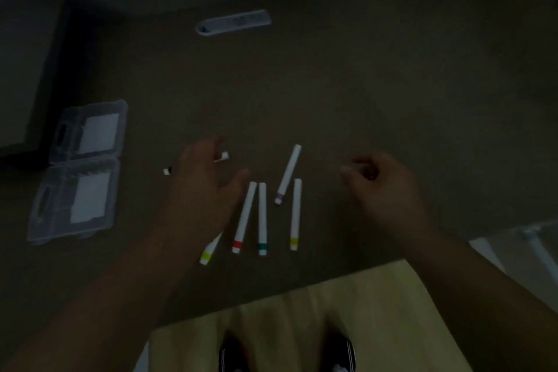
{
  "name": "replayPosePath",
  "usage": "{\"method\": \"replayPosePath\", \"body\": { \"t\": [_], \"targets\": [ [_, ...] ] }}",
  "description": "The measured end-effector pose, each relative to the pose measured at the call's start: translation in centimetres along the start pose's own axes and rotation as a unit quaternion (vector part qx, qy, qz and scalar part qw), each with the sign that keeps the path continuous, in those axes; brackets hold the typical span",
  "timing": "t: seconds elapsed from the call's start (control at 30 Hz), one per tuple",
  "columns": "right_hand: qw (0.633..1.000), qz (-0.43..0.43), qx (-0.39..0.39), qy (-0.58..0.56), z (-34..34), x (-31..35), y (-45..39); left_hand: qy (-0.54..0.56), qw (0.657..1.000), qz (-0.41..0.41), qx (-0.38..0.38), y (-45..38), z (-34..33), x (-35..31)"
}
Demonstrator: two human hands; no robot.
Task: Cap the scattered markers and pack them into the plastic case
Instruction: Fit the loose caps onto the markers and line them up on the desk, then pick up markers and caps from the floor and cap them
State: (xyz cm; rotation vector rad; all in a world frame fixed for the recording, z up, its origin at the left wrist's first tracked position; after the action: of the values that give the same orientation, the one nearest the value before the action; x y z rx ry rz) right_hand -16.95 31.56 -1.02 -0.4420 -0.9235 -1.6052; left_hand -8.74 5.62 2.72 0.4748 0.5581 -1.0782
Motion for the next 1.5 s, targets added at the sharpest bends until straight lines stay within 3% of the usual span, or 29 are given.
{"method": "replayPosePath", "body": {
  "t": [0.17, 0.37, 0.8, 1.2, 1.5],
  "targets": [
    [0.999, 0.040, -0.024, 0.015, 4.8, -3.8, 1.7, -0.047, 0.994, -0.089, 0.051, 1.0, -4.7, -7.2],
    [0.997, 0.040, -0.036, 0.057, 9.5, -7.5, 4.3, -0.115, 0.963, -0.221, 0.103, 3.7, -9.8, -13.6],
    [0.983, -0.028, -0.160, 0.090, 12.1, -13.3, 12.6, -0.111, 0.899, -0.377, 0.193, 9.3, -14.6, -16.3],
    [0.967, -0.134, -0.199, 0.084, 13.6, -23.2, 21.9, -0.077, 0.845, -0.445, 0.287, 19.4, -21.9, -17.8],
    [0.957, -0.187, -0.209, 0.070, 14.4, -33.6, 29.6, -0.088, 0.824, -0.445, 0.339, 29.7, -29.6, -17.8]
  ]
}}
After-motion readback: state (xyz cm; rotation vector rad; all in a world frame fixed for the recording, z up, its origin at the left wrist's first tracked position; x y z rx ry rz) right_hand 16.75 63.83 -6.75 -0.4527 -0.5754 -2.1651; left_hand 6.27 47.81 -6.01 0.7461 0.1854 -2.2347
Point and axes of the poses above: each hand's wrist, its own y-axis away from the middle knuckle, its own z-axis out of the back of the hand, x = y × z, the point moved 5 cm from there along -y, towards the middle knuckle, and after that the axes turned 5 degrees about -z, right-handed, at the moved point
